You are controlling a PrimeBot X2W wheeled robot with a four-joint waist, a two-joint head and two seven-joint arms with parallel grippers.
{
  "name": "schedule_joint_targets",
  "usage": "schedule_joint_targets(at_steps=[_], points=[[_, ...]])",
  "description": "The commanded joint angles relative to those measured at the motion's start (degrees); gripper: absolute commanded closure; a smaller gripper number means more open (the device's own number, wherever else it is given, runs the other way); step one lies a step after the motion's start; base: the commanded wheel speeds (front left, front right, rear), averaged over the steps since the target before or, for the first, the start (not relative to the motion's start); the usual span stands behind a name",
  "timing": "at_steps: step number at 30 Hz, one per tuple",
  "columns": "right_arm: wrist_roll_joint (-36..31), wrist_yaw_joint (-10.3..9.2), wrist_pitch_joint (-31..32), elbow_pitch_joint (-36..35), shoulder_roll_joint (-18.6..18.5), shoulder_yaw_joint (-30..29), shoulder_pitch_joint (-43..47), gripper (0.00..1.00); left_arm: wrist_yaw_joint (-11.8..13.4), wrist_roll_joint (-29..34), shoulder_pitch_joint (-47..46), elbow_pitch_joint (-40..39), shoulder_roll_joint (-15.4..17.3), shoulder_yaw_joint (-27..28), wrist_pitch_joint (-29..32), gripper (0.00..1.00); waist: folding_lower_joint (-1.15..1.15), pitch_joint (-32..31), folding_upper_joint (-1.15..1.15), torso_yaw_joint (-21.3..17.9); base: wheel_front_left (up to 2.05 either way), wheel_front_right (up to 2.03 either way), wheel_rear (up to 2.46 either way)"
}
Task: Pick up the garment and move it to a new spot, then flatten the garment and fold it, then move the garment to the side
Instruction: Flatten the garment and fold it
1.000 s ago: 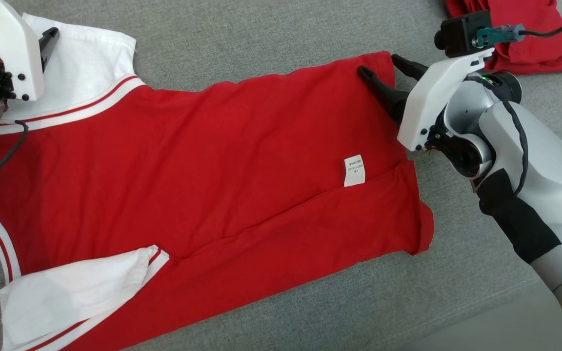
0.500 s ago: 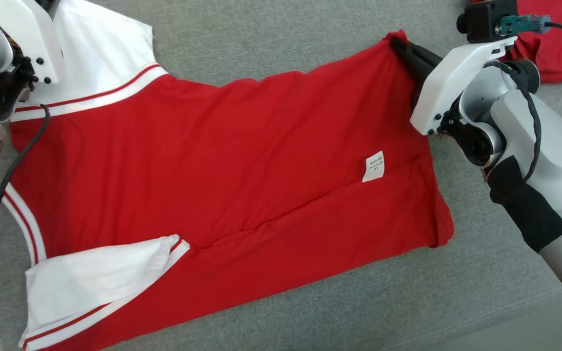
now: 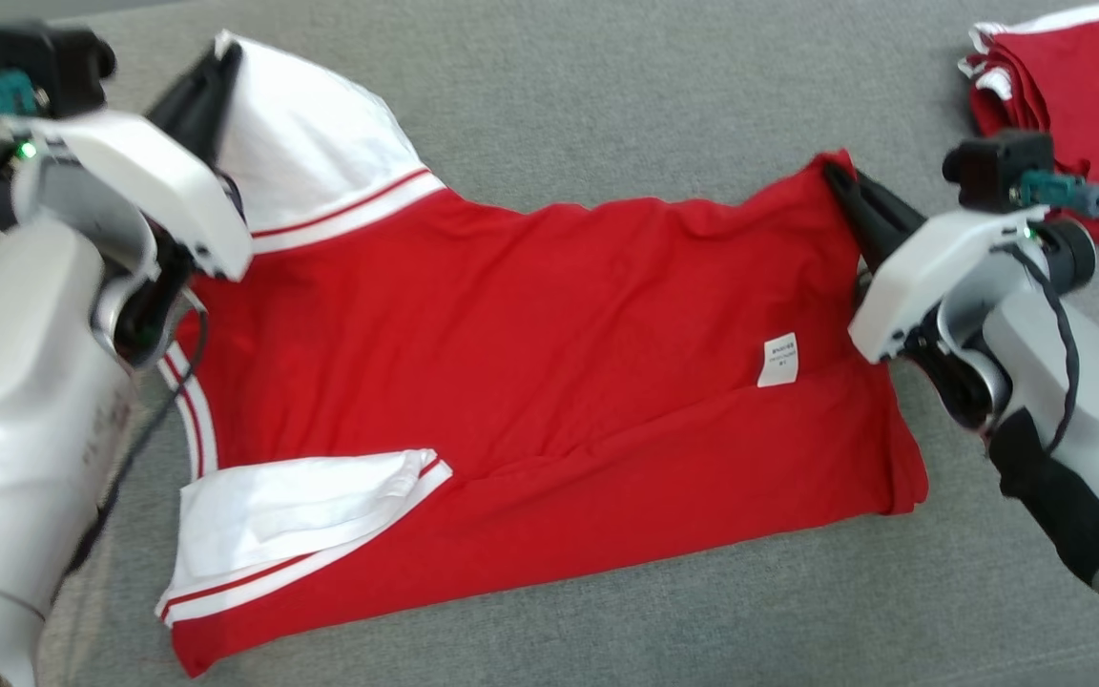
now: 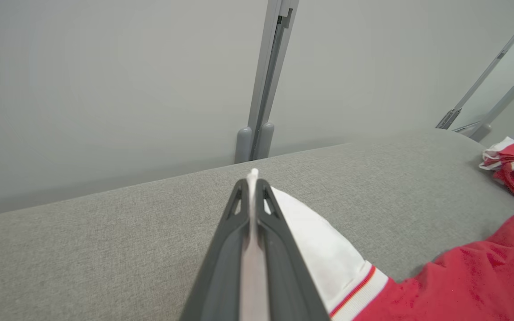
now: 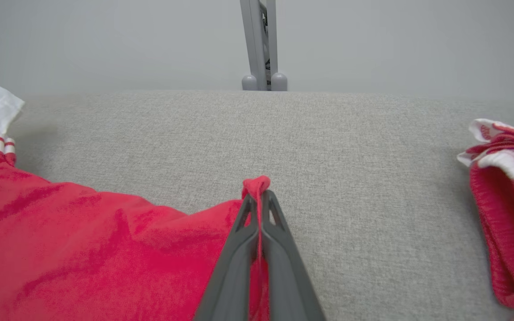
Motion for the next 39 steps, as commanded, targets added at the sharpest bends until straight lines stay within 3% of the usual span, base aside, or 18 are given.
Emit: schedule_joint_targets(at_steps=[1,5,12,18,24,33,39], points=[[0.49,-0.01,-1.2,-0.31,-0.84,0.31,1.88,1.0,-0.06,-0.43,2.68,-1.6,0.21,-0.24,-1.85,1.0,0.0,-2.15,0.0,1.92,0.0,0.0,0.0],[1.08,-0.01,-3.89,-0.91,-2.34,-0.11,5.63,1.0,0.65,-1.04,9.81,-6.86,0.06,-0.12,-6.78,1.0,0.0,-4.4,0.0,3.74,0.0,0.0,0.0],[0.6,-0.01,-5.53,-1.53,-4.05,-2.15,11.04,1.0,4.25,-1.13,21.21,-16.1,0.51,0.5,-10.9,1.0,0.0,-7.02,0.0,5.74,0.0,0.0,0.0],[-2.14,0.0,-5.69,-5.35,-5.44,-9.28,16.88,1.0,7.72,-1.13,30.53,-23.54,0.42,1.7,-12.2,1.0,0.0,-9.15,0.0,7.16,0.0,0.0,0.0],[-6.04,0.0,-5.71,-11.12,-5.61,-16.44,24.03,1.0,9.61,-1.38,37.12,-27.57,-0.33,4.24,-12.52,1.0,0.0,-10.31,0.0,7.78,0.0,0.0,0.0],[-8.6,0.0,-5.73,-15.31,-4.94,-22.57,31.39,1.0,10.67,0.53,46.72,-31.83,-3.49,9.53,-12.59,1.0,0.0,-11.1,0.0,8.07,0.0,0.0,0.0],[-9.48,0.0,-5.74,-17.84,-4.69,-24.74,34.95,1.0,9.35,2.85,50.57,-31.67,-6.25,12.73,-12.6,1.0,0.0,-11.34,0.0,8.5,0.0,0.0,0.0]])
